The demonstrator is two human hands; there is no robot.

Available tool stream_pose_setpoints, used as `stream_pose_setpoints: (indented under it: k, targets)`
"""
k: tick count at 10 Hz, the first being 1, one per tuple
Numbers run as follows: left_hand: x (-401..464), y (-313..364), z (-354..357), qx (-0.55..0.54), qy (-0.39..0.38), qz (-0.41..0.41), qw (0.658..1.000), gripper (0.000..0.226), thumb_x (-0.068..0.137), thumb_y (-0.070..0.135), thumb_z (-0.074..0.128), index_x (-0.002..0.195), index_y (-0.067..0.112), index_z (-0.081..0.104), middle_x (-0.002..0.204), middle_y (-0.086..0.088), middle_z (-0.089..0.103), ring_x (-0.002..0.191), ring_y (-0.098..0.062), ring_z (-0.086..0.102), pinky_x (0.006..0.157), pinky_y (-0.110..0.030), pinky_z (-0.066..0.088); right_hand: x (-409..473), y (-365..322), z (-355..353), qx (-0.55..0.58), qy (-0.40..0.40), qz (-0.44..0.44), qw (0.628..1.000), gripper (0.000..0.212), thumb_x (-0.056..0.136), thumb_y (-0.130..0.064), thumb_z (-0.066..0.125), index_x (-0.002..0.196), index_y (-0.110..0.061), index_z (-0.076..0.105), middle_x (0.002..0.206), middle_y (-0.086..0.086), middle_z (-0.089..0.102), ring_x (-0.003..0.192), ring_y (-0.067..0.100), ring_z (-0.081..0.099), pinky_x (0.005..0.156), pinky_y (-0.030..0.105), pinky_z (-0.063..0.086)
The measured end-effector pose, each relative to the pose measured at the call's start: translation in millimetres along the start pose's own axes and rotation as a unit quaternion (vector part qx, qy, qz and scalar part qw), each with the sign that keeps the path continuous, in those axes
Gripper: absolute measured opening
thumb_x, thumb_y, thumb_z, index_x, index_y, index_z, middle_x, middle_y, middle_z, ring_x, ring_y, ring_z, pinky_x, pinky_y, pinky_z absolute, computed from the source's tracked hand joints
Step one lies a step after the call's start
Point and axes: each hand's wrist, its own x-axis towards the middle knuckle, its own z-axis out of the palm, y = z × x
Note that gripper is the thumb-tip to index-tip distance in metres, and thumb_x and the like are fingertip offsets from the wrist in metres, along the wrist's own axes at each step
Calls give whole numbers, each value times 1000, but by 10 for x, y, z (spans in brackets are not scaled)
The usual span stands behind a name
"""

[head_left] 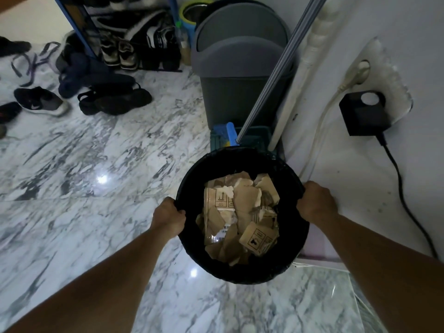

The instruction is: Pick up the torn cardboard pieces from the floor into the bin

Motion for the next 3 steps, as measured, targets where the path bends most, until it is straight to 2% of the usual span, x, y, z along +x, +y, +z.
stream_pose_setpoints:
  k: [1, 2, 3]
  targets:
    - [-69, 29, -12, -24, -17, -5, 1000, 30, 88, 22, 59, 113, 6, 57, 110, -14, 64, 99, -31, 60, 71, -30, 43, -10, 7, 15, 13, -12, -12, 1000, 28, 87, -5, 59, 114, 3, 56, 112, 24, 63, 102, 37, 61, 78, 33, 49]
    - [-192, 113, -69, -12, -29, -1, 1000, 47, 84, 30, 65, 123, 7, 53, 121, -14, 61, 111, -32, 58, 83, -33, 48, -41, 27, -5, 29, -46, -23, 998, 36, 86, -6, 58, 121, 0, 52, 115, 22, 61, 105, 37, 61, 77, 29, 46]
    - [-458, 228, -234, 3, -35, 8, 999, 66, 86, 33, 65, 140, 6, 37, 141, -14, 48, 129, -31, 47, 97, -33, 42, -156, 25, -89, 37, -59, -40, 997, 38, 84, -9, 58, 121, -3, 51, 114, 20, 62, 102, 34, 61, 78, 29, 49]
